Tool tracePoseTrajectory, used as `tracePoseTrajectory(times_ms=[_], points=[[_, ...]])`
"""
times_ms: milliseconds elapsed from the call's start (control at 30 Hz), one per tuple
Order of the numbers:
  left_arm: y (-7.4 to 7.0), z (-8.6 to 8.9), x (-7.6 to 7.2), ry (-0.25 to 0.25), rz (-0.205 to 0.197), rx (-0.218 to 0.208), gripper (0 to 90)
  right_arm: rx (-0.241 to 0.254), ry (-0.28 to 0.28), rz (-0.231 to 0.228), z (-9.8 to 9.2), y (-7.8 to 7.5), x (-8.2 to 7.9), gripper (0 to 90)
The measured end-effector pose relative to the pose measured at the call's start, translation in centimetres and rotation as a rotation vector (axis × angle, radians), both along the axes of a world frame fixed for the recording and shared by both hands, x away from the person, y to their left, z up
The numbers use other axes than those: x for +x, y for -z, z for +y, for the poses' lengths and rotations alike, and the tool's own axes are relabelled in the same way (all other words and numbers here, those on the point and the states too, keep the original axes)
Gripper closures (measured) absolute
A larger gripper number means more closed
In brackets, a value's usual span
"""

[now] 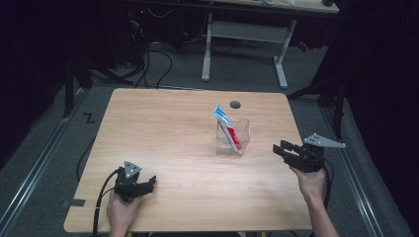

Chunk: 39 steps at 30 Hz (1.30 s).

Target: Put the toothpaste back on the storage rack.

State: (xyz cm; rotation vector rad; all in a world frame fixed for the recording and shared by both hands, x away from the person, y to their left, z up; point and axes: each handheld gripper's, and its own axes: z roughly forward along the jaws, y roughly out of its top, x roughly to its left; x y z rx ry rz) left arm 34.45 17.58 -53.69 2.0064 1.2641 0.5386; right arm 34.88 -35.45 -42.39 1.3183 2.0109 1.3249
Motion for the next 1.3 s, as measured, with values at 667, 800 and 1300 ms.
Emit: tracePoseTrajectory(times_ms=[667, 800, 1300], points=[[0.0, 0.0, 0.0, 0.000, -0.001, 0.000, 24.0, 0.002, 0.006, 0.018, 0.5, 2.2, -0.4, 56.2], [0.0, 0.0, 0.0, 0.000, 0.000, 0.000, 24.0, 0.004, 0.008, 0.025, 0.6, 2.5, -0.4, 56.4], [0.0, 0.0, 0.0, 0.000, 0.000, 0.000, 24.0, -0.004, 0.008, 0.057, 0.7, 4.3, -0.5, 56.4]])
